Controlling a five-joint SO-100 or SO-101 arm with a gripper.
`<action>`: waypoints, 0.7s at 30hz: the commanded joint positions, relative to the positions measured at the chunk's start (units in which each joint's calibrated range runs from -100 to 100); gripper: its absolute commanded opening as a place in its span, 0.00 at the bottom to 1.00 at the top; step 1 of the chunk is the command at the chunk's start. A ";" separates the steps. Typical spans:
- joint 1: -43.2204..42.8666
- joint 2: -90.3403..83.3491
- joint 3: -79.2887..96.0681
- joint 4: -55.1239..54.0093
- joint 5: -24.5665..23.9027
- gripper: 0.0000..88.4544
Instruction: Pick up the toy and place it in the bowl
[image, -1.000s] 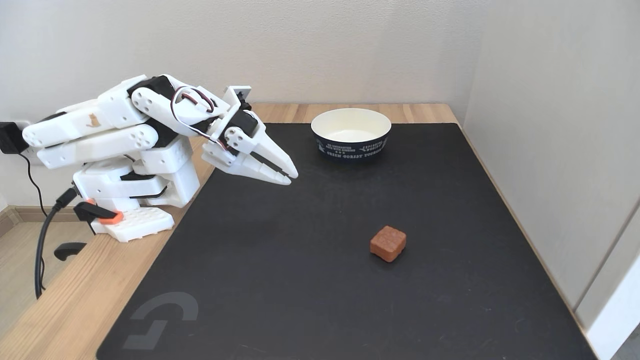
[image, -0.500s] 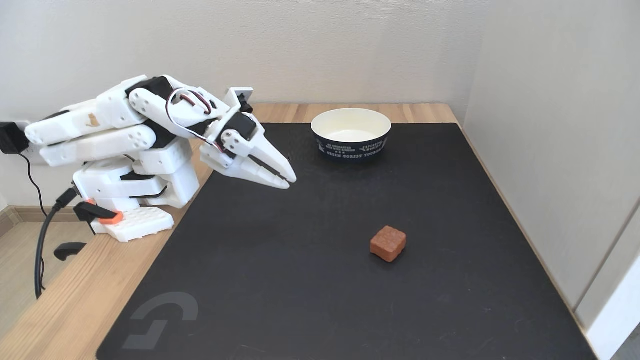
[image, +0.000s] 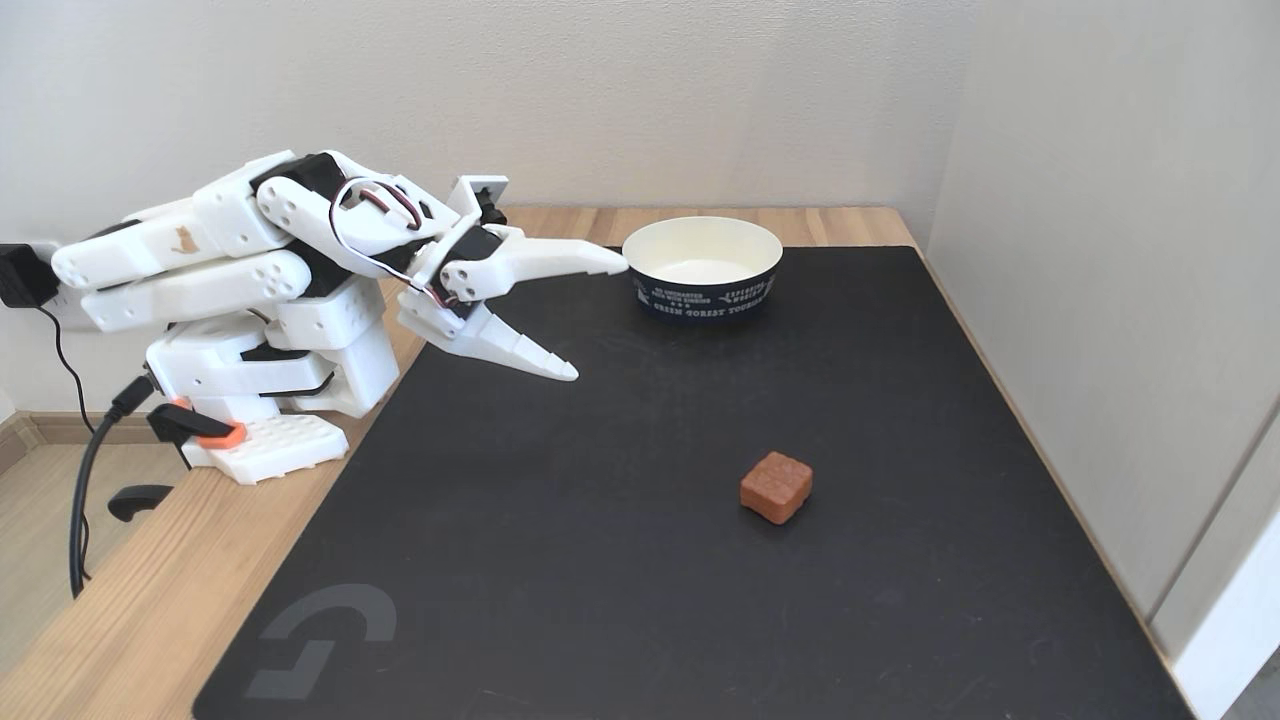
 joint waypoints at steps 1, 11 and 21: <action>0.61 -0.83 0.69 -0.14 -0.44 0.52; 0.69 12.01 -13.01 0.62 -11.19 0.49; 0.69 68.11 -57.17 1.55 -18.86 0.49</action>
